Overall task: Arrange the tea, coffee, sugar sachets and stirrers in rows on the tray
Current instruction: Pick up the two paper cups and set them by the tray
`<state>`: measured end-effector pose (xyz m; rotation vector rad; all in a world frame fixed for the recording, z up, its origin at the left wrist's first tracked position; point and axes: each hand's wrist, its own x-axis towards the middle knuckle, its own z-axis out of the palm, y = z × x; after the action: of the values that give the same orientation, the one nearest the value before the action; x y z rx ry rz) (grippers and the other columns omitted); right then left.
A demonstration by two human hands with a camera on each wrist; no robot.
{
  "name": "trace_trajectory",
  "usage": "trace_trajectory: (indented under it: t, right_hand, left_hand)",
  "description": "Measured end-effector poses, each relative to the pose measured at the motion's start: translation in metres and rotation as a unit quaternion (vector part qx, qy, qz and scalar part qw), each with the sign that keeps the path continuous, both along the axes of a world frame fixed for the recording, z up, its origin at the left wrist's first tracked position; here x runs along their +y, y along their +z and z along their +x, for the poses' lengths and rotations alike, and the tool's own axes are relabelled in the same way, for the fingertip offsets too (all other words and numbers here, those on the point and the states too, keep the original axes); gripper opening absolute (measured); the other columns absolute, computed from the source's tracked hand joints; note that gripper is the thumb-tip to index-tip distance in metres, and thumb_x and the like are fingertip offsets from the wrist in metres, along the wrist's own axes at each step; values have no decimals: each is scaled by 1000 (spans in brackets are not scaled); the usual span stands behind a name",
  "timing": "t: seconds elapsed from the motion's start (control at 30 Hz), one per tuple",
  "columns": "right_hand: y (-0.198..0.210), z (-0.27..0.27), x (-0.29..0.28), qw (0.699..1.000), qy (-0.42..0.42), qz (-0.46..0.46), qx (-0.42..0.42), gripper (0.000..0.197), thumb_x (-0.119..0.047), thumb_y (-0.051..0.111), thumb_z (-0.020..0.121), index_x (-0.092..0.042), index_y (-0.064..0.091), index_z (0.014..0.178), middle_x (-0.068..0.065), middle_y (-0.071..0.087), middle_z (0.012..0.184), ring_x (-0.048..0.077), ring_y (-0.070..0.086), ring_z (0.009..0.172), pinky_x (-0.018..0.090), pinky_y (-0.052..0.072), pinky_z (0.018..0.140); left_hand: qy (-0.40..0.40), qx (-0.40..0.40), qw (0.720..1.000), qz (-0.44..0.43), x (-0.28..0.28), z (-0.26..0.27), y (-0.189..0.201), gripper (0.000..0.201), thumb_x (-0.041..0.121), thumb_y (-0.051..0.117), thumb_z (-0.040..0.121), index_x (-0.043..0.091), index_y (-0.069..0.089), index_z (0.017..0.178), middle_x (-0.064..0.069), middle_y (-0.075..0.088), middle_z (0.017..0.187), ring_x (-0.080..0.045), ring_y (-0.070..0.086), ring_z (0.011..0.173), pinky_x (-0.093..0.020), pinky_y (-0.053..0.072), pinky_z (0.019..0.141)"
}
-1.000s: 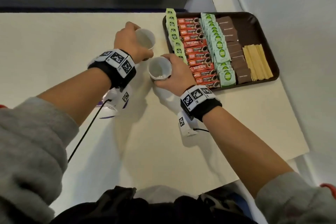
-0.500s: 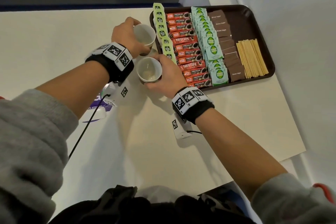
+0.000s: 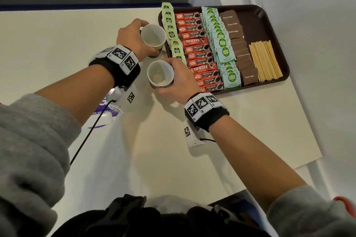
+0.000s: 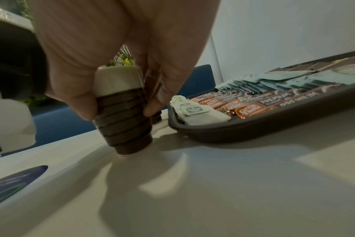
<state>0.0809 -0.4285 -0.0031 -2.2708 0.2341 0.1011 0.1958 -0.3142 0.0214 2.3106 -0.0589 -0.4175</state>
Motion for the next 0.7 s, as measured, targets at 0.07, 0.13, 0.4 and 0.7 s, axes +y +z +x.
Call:
trace_trajectory:
  t: [0.07,0.13,0.4,0.7]
  right_hand:
    - [-1,0,0,1000,-2,-3,1,63,-23,81,66,-16,50,120,1,57,116,17,54,105,22,39,84]
    - [-1,0,0,1000,-3,-5,-1,62,-23,80,67,-15,50,120,2,57,116,18,54,106,22,39,85]
    - [-3,3,-4,1000,5,-7,5,64,-25,84,65,-11,52,119,4,59,114,16,55,101,15,36,77]
    - [-2,6,-7,1000,11,-26,4,66,-28,84,65,-11,51,120,5,58,117,17,54,105,14,34,78]
  left_hand:
    - [-6,-1,1000,-1,0,-1,0,78,25,83,69,21,45,136,-6,55,131,-25,55,115,-30,42,90]
    - [-11,-5,1000,1,-1,-1,0,78,24,83,70,21,44,137,-7,55,132,-26,54,117,-32,42,94]
    - [-16,-8,1000,6,0,-1,1,79,25,82,70,21,43,138,-7,55,131,-25,52,120,-33,41,97]
    - [-23,-7,1000,9,1,-1,1,78,26,82,71,21,43,138,-6,56,130,-24,51,120,-32,41,95]
